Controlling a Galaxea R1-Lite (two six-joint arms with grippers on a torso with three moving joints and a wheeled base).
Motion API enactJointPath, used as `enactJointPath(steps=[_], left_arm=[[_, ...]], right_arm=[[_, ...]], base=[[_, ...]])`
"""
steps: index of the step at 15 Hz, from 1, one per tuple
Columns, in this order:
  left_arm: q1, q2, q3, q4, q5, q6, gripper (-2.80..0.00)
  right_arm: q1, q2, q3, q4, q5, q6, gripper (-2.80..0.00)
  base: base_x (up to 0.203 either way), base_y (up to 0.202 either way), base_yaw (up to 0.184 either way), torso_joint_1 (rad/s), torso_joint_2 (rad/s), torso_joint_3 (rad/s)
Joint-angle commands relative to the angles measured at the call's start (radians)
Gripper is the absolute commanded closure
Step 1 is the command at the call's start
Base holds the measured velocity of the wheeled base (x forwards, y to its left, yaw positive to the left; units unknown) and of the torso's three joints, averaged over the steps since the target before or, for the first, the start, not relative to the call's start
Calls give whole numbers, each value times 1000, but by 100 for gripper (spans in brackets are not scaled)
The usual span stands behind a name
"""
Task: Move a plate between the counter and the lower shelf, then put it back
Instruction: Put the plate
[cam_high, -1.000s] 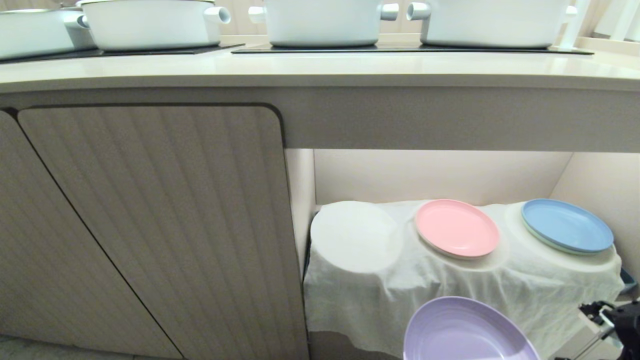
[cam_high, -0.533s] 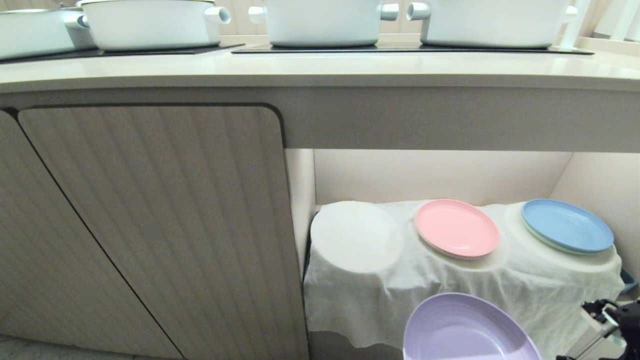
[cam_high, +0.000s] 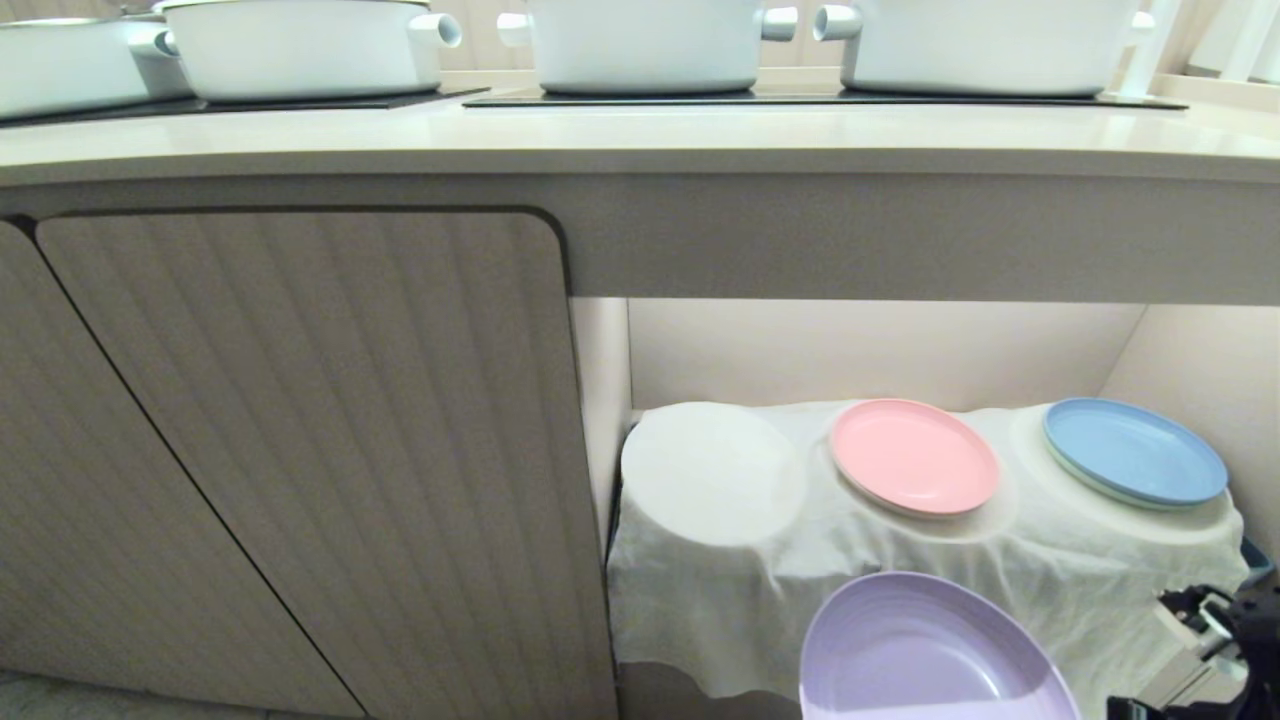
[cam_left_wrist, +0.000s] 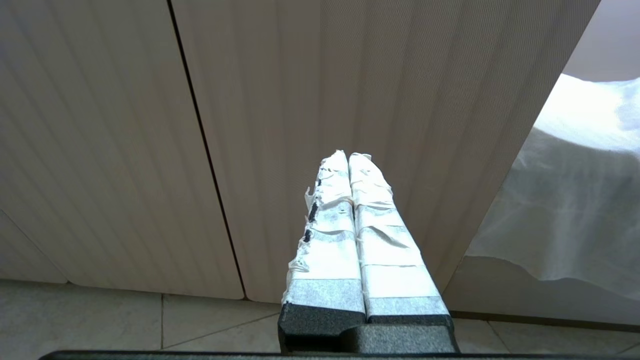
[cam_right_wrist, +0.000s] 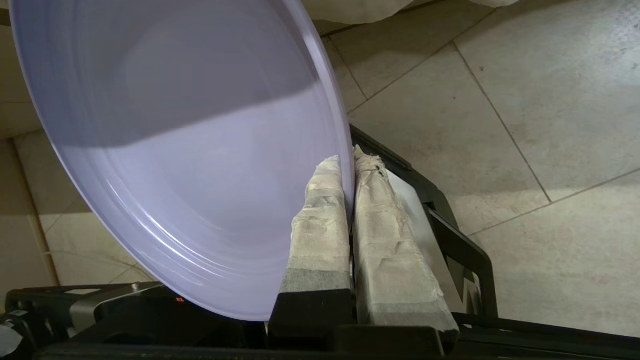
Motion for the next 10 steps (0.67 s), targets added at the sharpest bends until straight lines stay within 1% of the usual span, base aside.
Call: enactJointPath(steps=[1,10], left_arm=[[1,1,0,0,0,-1,0],[1,1,0,0,0,-1,0]], right_arm=[[0,6,-3,-2,2,4,0],[-3,6,-23,-2,2,2,0]], base=[[0,0,0,0,0,0],[0,0,0,0,0,0]])
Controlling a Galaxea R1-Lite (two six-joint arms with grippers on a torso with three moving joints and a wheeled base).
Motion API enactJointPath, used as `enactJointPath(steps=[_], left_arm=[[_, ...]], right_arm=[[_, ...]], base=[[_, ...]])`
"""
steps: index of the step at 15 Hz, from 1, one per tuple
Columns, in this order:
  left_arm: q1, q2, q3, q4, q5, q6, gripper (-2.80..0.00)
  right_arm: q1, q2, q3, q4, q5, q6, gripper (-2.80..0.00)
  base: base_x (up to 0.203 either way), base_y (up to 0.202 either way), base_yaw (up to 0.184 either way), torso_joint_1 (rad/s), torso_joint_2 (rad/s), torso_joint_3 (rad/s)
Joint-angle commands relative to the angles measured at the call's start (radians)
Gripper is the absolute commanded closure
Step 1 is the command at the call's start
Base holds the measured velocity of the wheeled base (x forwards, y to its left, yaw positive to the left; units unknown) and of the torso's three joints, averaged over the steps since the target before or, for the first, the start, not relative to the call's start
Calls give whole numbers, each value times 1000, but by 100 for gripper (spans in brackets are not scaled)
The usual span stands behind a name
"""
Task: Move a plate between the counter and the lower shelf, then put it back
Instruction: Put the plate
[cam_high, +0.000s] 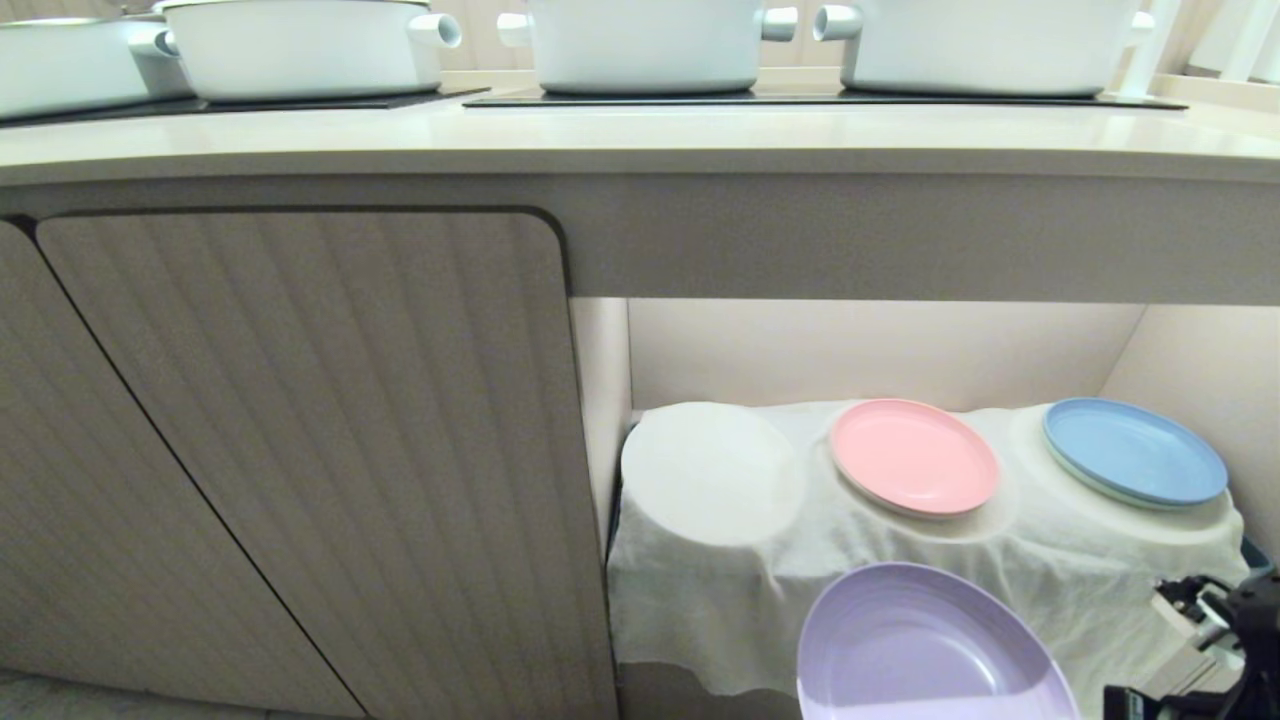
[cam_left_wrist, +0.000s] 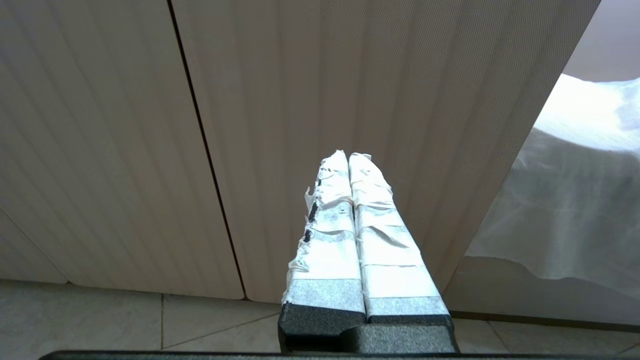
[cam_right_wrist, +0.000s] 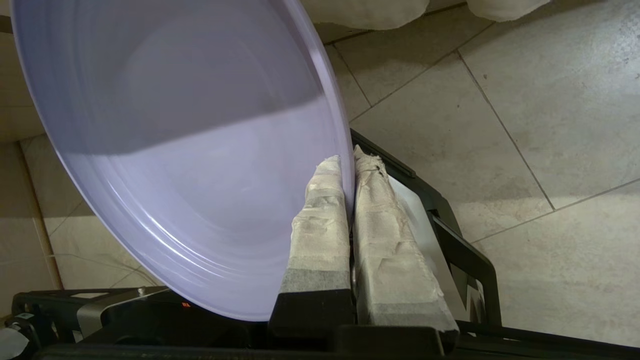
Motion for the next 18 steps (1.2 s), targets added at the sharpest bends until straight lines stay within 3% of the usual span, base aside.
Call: enactJointPath(steps=[1,8,14,18], left_arm=[[0,1,0,0,0,-1,0],[0,1,0,0,0,-1,0],[0,1,0,0,0,-1,0],[0,1,0,0,0,-1,0]], right_arm=[[0,3,-5,0,1,3,0],[-1,-4,3,4,1,3,0],[0,-2,-40,121,1,5,0],[0,-2,-43,127,2,8,0]], base=[[0,0,0,0,0,0],[0,0,0,0,0,0],[0,0,0,0,0,0],[0,0,0,0,0,0]])
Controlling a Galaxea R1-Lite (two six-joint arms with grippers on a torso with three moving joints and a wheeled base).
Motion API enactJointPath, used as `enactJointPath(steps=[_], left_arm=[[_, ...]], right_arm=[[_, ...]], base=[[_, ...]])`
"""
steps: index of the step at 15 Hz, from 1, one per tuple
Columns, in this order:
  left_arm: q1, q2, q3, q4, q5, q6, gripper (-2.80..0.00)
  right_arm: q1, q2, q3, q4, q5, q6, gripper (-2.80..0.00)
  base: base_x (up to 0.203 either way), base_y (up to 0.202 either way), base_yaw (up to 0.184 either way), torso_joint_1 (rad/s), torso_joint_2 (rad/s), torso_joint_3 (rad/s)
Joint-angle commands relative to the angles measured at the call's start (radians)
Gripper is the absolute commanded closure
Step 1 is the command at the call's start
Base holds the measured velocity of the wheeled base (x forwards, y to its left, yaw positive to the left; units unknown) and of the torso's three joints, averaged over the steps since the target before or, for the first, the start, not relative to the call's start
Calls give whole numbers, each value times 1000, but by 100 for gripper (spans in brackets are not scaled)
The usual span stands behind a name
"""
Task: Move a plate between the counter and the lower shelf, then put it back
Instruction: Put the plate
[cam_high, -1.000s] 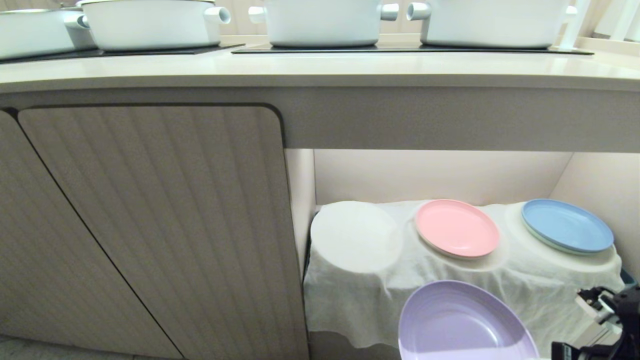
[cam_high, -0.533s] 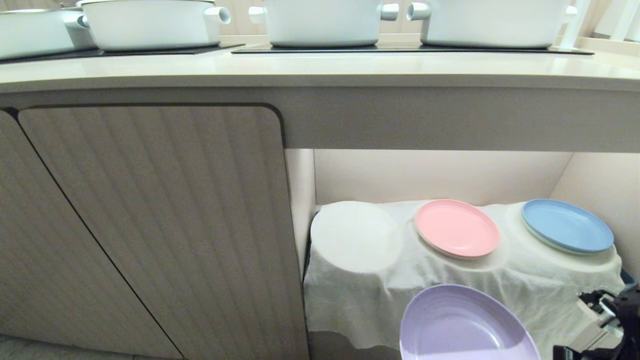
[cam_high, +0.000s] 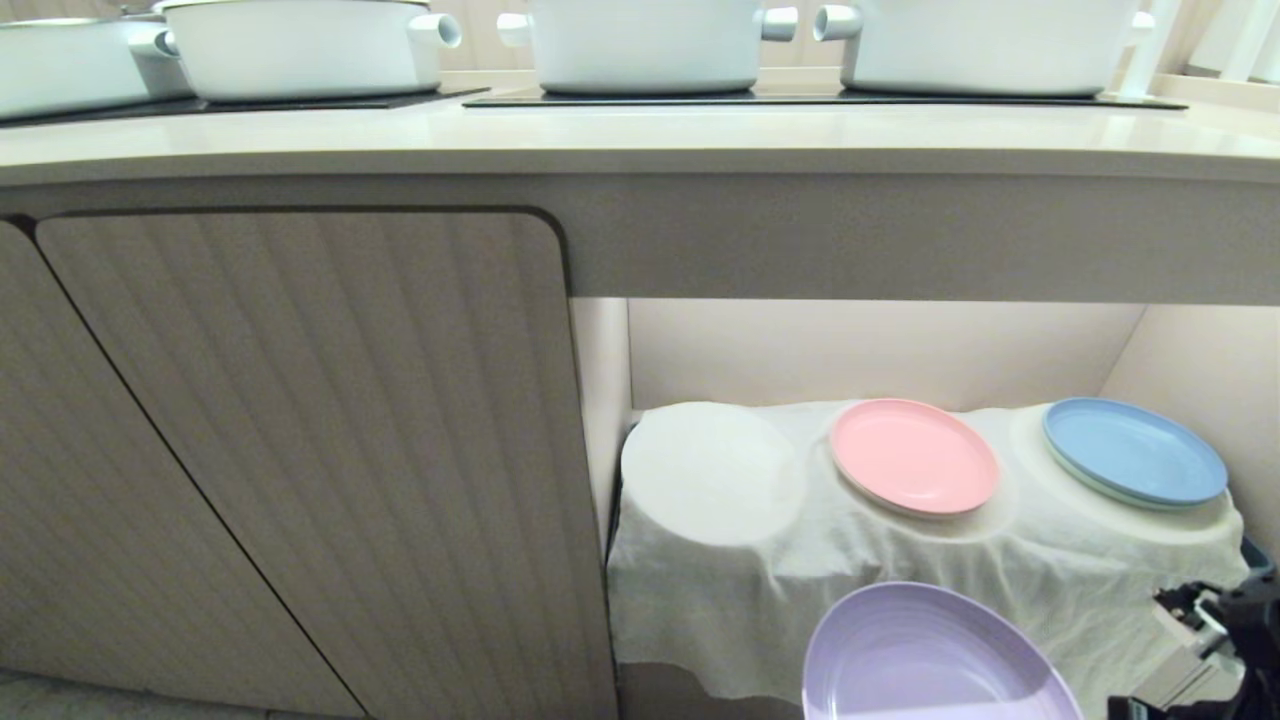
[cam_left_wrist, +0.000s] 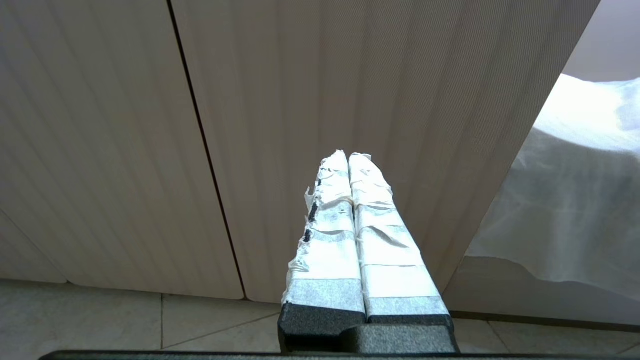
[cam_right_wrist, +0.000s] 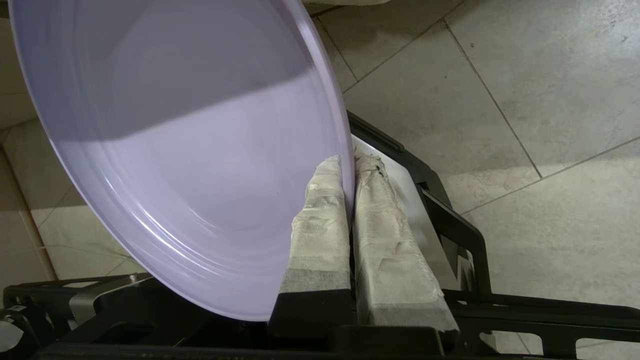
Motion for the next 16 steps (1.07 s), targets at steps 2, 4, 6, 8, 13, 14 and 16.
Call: enactJointPath(steps=[2,4,6,8,13,14,16], left_arm=[[0,1,0,0,0,-1,0],[0,1,0,0,0,-1,0],[0,1,0,0,0,-1,0],[0,1,0,0,0,-1,0],[0,1,0,0,0,-1,0],[0,1,0,0,0,-1,0],[0,1,0,0,0,-1,0]], right_arm=[[1,3,1,-2,3,6,0],[1,3,-2,-2,3,6,0],[1,1,-2,-2,3,6,0],[1,1,-2,-2,3,6,0],[1,0,-7,-2,3,6,0],[1,1,-7,-2,3,6,0],[1,1,-7,-2,3,6,0]], base=[[0,0,0,0,0,0],[0,0,0,0,0,0],[0,0,0,0,0,0],[0,0,0,0,0,0],[0,0,0,0,0,0],[0,0,0,0,0,0],[0,0,0,0,0,0]])
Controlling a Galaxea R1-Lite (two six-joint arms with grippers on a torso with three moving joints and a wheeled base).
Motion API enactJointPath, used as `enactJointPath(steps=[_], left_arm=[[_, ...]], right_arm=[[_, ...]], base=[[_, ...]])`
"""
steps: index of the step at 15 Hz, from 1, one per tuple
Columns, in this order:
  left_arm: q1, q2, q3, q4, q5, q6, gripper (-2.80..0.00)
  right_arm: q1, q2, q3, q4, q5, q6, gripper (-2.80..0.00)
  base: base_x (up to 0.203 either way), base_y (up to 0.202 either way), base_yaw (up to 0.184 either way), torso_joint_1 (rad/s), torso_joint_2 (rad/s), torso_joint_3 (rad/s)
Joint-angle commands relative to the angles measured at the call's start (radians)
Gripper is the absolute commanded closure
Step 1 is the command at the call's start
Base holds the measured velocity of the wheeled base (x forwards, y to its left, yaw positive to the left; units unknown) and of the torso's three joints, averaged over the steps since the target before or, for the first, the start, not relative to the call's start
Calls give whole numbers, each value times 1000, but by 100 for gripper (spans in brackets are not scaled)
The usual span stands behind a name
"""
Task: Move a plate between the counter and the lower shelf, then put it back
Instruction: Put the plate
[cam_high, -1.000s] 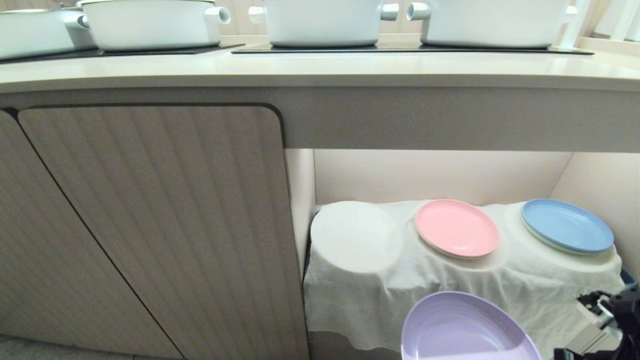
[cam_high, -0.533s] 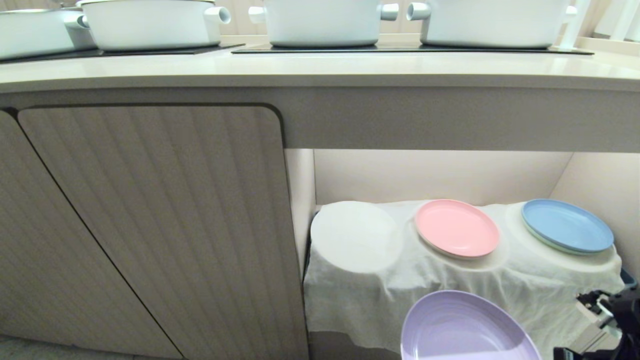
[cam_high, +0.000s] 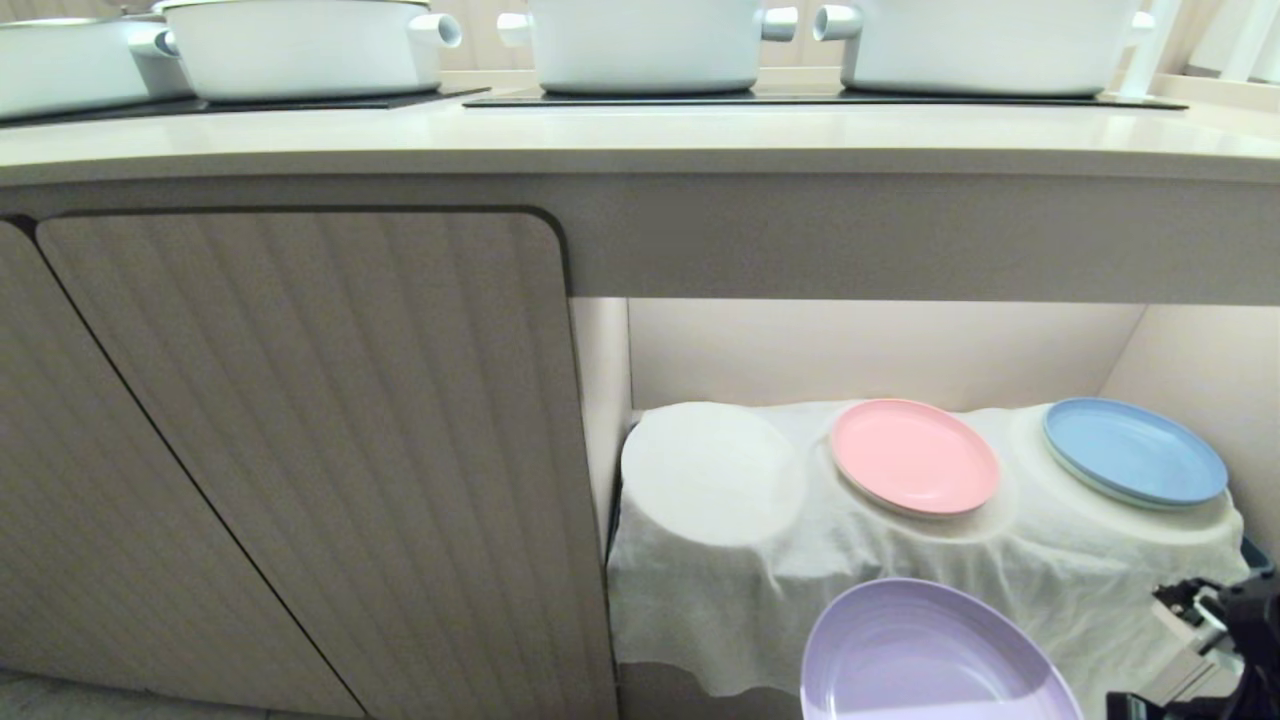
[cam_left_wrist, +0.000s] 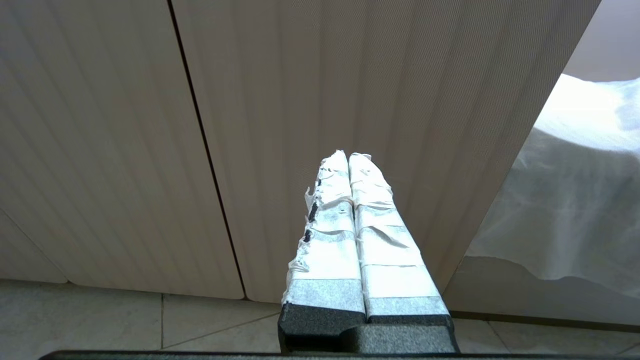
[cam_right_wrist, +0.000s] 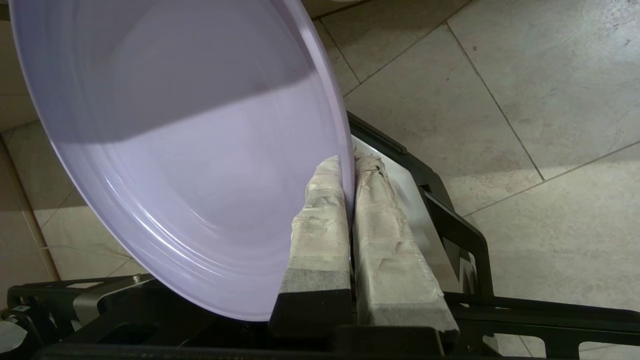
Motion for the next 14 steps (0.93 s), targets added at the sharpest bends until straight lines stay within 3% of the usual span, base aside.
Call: enactJointPath(steps=[1,6,10,14], left_arm=[[0,1,0,0,0,0,0],[0,1,0,0,0,0,0],[0,1,0,0,0,0,0],[0,1,0,0,0,0,0]], right_arm=[[1,0,-2,-1,1,3,0],[2,-4,-2,1,1,2,0],[4,-10,-3,8,1,0,0],[13,-10,-3,7,3,0,0]], base=[[0,0,0,0,0,0],[0,0,0,4,-21,-11],[0,0,0,57,-247,-254],[0,0,0,182,-535,-291]])
